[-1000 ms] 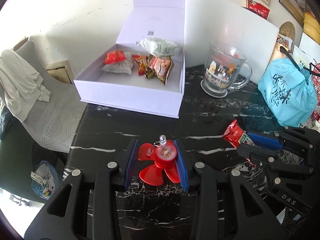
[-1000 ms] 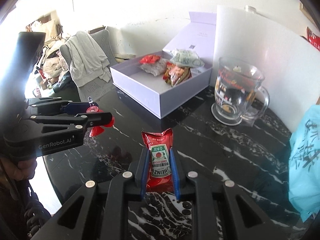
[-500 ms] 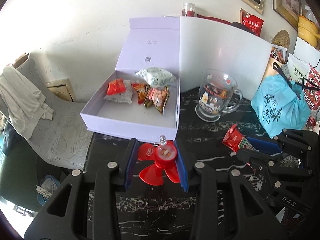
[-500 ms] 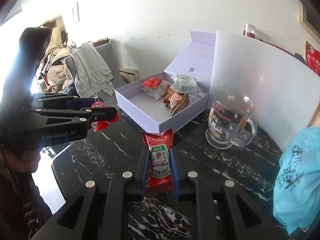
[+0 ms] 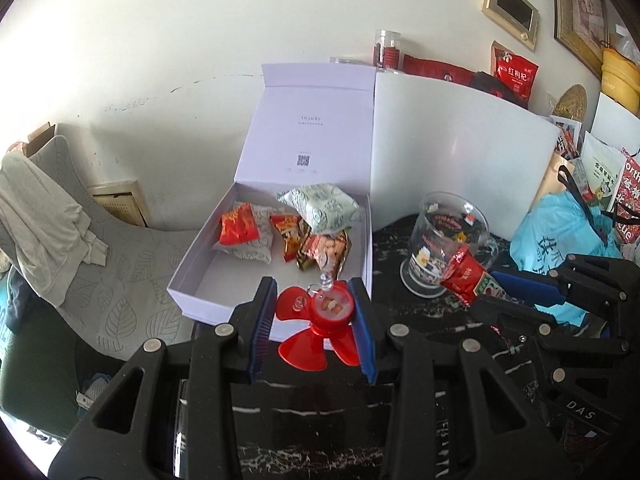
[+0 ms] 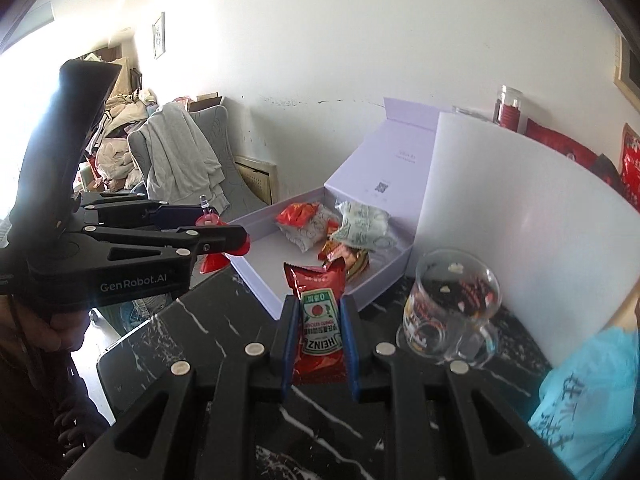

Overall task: Organize objects
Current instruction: 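Carry the fan toy with the left gripper while the right carries the ketchup packet into the box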

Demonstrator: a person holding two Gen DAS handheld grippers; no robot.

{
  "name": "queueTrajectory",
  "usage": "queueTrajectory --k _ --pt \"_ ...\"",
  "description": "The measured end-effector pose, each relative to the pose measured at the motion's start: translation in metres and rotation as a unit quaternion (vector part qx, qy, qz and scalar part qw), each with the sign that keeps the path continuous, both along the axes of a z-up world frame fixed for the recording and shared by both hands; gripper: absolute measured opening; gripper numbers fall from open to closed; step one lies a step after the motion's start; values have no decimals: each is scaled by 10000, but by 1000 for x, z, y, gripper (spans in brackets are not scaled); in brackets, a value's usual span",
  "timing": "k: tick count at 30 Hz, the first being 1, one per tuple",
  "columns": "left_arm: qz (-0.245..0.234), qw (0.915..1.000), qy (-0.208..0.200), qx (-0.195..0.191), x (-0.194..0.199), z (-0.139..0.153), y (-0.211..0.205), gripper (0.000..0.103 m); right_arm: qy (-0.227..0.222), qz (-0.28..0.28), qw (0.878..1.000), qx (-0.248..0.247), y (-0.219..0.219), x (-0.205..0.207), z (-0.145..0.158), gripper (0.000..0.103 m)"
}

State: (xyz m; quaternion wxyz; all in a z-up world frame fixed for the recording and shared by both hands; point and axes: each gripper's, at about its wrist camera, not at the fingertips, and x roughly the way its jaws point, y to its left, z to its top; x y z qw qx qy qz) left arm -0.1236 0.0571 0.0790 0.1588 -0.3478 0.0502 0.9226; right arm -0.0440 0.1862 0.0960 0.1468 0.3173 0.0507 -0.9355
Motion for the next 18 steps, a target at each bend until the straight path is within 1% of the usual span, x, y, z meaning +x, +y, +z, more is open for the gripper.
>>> queueTrajectory --k 5,14,18 --pt "-24 9999 116 -55 -21 7 -1 35 32 46 10000 24 -4 -20 5 20" --pt "-16 9998 168 -42 -66 16 -8 35 123 129 9998 -19 -8 -65 18 20" --pt "39 9998 186 22 -87 20 -13 35 172 142 9997 -86 -9 -89 23 20"
